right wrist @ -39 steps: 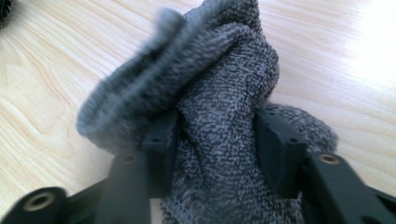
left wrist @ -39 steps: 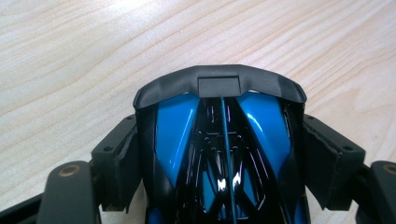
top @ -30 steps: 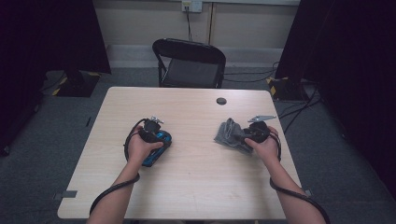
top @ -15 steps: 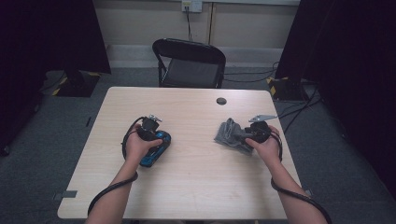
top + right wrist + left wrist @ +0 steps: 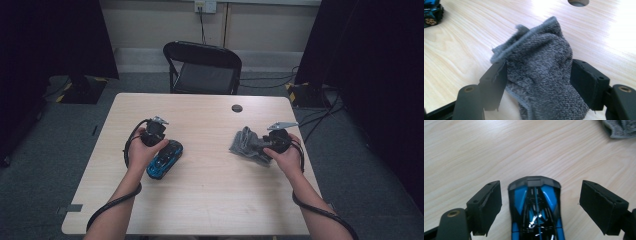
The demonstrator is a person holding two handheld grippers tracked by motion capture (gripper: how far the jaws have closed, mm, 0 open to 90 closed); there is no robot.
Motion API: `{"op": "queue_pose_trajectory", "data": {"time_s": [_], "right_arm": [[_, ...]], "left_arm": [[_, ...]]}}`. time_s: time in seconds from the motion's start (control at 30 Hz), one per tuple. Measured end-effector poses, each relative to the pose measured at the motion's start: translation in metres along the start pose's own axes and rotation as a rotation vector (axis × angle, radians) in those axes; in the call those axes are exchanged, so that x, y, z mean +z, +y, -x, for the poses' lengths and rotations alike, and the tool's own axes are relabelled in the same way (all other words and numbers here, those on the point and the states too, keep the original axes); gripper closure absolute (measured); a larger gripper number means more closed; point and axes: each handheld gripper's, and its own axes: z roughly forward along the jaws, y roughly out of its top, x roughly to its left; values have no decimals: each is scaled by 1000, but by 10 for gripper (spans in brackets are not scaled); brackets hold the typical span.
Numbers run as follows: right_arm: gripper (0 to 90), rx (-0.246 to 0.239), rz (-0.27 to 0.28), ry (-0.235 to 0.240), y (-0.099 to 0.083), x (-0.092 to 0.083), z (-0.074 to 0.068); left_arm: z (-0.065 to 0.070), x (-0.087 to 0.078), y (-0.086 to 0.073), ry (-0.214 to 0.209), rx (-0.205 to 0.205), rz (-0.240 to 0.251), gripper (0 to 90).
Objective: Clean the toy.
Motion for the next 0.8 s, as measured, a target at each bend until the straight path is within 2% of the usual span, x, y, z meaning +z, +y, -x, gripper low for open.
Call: {"op": "queue_pose_trajectory", "data": {"time_s": [0.23, 0.3, 0.5, 0.7, 0.73, 0.8], "right_arm": [[257, -22, 4, 47, 3, -3, -15], [250, -25, -1, 49, 4, -3, -17], [205, -41, 1, 88, 8, -3, -27], [176, -71, 1, 140, 7, -2, -39], [175, -84, -2, 145, 6, -2, -42], [176, -99, -5, 148, 7, -3, -46]], "left_arm": [[12, 0, -7, -54, 4, 4, 178], [14, 0, -8, -54, 5, 14, 177], [25, -6, -9, -81, 37, 21, 183], [31, -4, -14, -96, 44, 10, 183], [35, -3, -16, -101, 63, 3, 183], [39, -3, -16, -111, 74, 6, 183]]}}
